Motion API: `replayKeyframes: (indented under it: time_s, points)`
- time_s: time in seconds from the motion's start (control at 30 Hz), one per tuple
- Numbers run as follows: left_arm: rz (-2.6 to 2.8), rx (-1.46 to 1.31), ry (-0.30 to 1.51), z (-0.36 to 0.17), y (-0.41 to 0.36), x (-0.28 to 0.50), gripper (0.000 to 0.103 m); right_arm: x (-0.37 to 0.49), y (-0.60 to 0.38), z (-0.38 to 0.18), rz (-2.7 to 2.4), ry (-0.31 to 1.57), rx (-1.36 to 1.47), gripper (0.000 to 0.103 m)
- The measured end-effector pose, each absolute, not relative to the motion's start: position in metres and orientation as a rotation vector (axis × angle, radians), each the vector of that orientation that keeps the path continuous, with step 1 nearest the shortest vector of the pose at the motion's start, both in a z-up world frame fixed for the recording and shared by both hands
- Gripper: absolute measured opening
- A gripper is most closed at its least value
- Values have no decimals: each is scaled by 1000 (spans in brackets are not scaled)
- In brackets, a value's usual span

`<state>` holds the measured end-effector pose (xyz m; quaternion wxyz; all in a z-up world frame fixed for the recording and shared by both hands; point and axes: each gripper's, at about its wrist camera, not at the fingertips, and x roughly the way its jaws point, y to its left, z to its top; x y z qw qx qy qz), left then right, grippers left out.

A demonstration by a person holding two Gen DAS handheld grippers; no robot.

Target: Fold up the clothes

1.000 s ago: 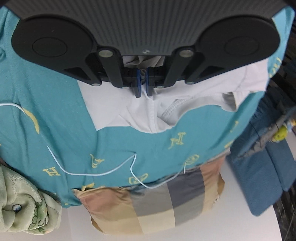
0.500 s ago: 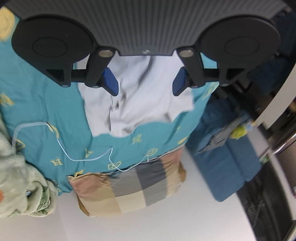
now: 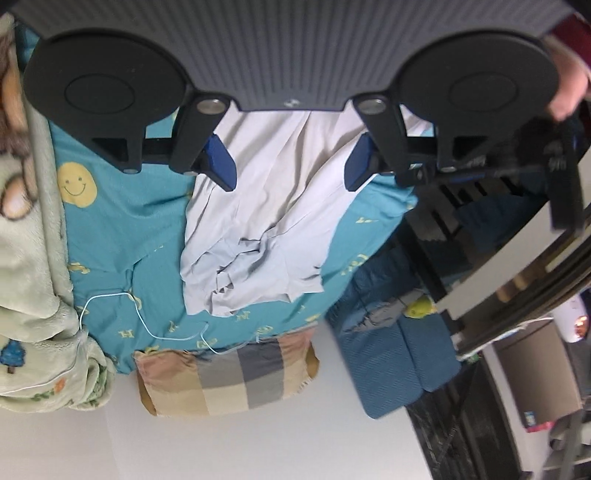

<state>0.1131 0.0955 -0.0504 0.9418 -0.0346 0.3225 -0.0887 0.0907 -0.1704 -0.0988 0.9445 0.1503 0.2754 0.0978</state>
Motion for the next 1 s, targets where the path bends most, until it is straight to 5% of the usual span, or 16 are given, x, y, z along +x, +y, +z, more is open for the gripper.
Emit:
replayKeyframes:
  time_s: [0.33, 0.8, 0.9, 0.97, 1.0]
  points:
    - [-220, -105, 840, -38, 139, 112, 101, 91, -176, -123, 208, 636, 343, 67]
    - [-339, 64, 1259, -101, 209, 132, 82, 108, -187, -141, 236, 719, 441, 67]
    - [-409, 89, 1287, -104, 200, 125, 58, 112, -189, -144, 232, 732, 455, 67]
    - [-453, 115, 1286, -100, 191, 117, 7, 115, -189, -146, 226, 744, 454, 67]
    - [-467, 121, 1277, -94, 187, 114, 4, 117, -188, -147, 223, 751, 453, 67]
